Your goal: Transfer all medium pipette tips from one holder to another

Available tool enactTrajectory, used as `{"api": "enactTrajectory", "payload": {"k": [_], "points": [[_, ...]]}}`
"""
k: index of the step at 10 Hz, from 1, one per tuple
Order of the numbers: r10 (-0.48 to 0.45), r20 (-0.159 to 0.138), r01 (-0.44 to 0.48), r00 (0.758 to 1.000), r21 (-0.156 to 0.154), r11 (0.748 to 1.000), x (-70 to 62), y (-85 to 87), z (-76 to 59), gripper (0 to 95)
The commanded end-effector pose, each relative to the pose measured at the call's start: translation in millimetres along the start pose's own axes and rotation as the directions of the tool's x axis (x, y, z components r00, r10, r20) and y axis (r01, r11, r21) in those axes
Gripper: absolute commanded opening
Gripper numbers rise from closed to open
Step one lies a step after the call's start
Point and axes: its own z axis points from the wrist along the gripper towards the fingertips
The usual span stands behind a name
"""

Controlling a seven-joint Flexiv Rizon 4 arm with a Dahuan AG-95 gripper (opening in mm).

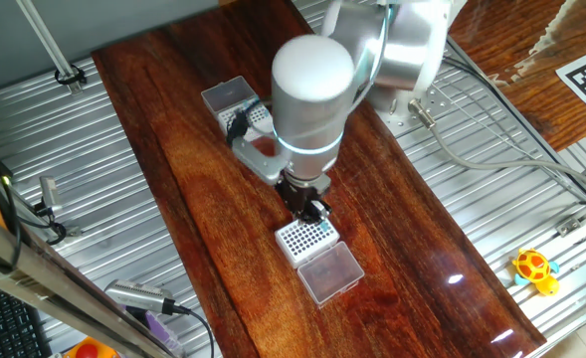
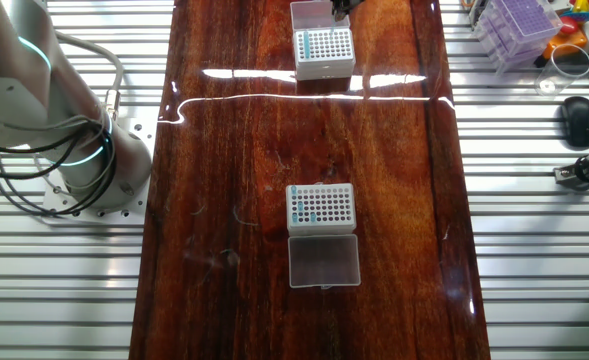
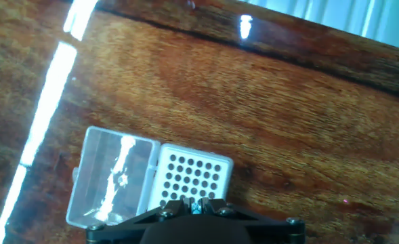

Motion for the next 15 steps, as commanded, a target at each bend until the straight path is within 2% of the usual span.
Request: {"api": "enactTrajectory", "payload": {"k": [1, 6, 11, 15], "points": [[-0.022, 0.032, 0.023, 0.999, -0.015, 1.000, 4.3, 3.4, 4.4, 0.0], [0.003, 0.044, -0.002, 0.999, -0.014, 1.000, 16.9, 17.4, 14.0, 0.0], [0.002, 0.060, -0.001, 0.998, -0.008, 1.000, 28.4, 22.1, 22.3, 0.0], [0.003, 0.067, -0.002, 0.998, -0.006, 1.000, 31.9, 24.8, 24.7, 0.0]]}}
